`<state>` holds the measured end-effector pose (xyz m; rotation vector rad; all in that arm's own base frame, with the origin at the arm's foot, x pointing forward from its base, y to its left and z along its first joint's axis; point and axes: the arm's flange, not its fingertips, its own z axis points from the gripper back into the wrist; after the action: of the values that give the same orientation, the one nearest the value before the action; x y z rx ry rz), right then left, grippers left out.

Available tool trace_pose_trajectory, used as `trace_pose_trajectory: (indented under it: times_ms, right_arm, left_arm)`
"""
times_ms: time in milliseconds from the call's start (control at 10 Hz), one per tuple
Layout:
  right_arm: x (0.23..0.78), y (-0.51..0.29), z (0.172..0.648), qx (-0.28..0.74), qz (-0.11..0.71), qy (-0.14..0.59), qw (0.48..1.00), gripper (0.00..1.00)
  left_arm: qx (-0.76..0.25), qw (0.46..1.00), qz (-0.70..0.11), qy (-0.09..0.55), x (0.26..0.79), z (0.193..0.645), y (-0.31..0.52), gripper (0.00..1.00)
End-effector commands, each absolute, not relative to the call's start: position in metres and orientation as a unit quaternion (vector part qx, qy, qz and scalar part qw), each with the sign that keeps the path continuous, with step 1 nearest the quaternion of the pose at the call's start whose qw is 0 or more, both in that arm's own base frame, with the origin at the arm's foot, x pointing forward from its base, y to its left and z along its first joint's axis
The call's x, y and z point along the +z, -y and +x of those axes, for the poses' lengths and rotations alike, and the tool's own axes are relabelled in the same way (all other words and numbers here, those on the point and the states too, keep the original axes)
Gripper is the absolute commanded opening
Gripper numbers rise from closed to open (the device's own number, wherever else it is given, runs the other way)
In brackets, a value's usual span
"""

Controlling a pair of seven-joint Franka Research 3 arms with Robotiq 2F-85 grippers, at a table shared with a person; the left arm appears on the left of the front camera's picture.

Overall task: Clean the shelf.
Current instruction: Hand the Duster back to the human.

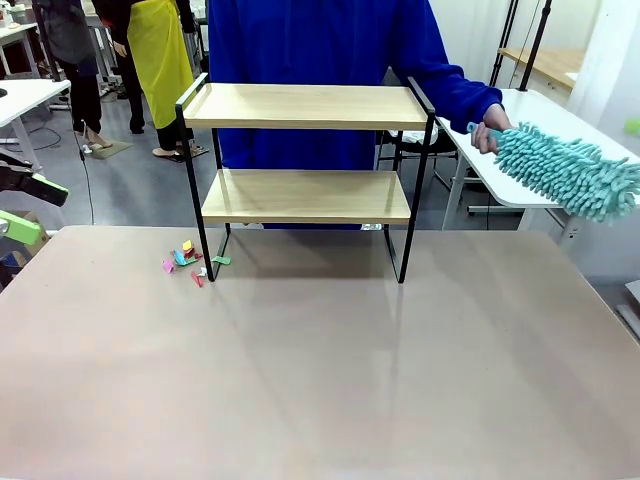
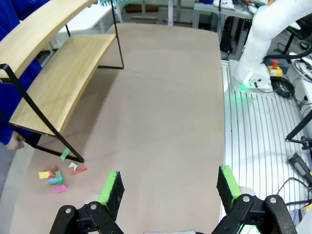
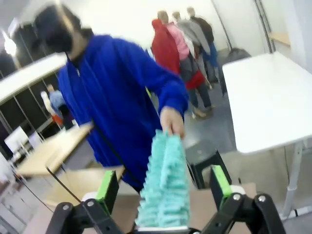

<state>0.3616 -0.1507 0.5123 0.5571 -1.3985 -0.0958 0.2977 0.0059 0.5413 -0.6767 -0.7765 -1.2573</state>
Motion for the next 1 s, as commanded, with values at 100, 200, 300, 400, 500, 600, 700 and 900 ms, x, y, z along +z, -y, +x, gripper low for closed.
trace_pose_trajectory:
  times_ms: [100, 200, 300, 400, 500, 600, 700, 900]
  right_arm:
    - [0.573, 0.204, 0.342, -0.129, 0.327, 0.668, 0.656, 1.0]
    - [0.577, 0.216, 0.337, -0.15, 0.341, 0.669, 0.643, 1.0]
    - [0.579, 0.226, 0.337, -0.174, 0.347, 0.664, 0.639, 1.0]
    - [0.58, 0.233, 0.338, -0.175, 0.355, 0.658, 0.641, 1.0]
    - [0.585, 0.222, 0.33, -0.156, 0.327, 0.674, 0.644, 1.0]
    - [0.585, 0.222, 0.33, -0.156, 0.327, 0.674, 0.644, 1.0]
    - [0.585, 0.222, 0.33, -0.156, 0.327, 0.674, 0.644, 1.0]
    - [0.585, 0.222, 0.33, -0.156, 0.327, 0.674, 0.644, 1.0]
  left_arm:
    - [-0.565, 0.676, -0.31, 0.357, 0.543, 0.3, -0.005, 1.0]
    - [-0.565, 0.676, -0.31, 0.357, 0.543, 0.3, -0.005, 1.0]
    - [-0.565, 0.676, -0.31, 0.357, 0.543, 0.3, -0.005, 1.0]
    - [-0.565, 0.676, -0.31, 0.357, 0.543, 0.3, -0.005, 1.0]
    - [-0.565, 0.676, -0.31, 0.357, 0.543, 0.3, -0.005, 1.0]
    - [-0.565, 0.676, -0.31, 0.357, 0.543, 0.3, -0.005, 1.0]
    - [-0.565, 0.676, -0.31, 0.357, 0.543, 0.3, -0.005, 1.0]
    - [-0.565, 0.676, -0.31, 0.357, 0.543, 0.3, -0.005, 1.0]
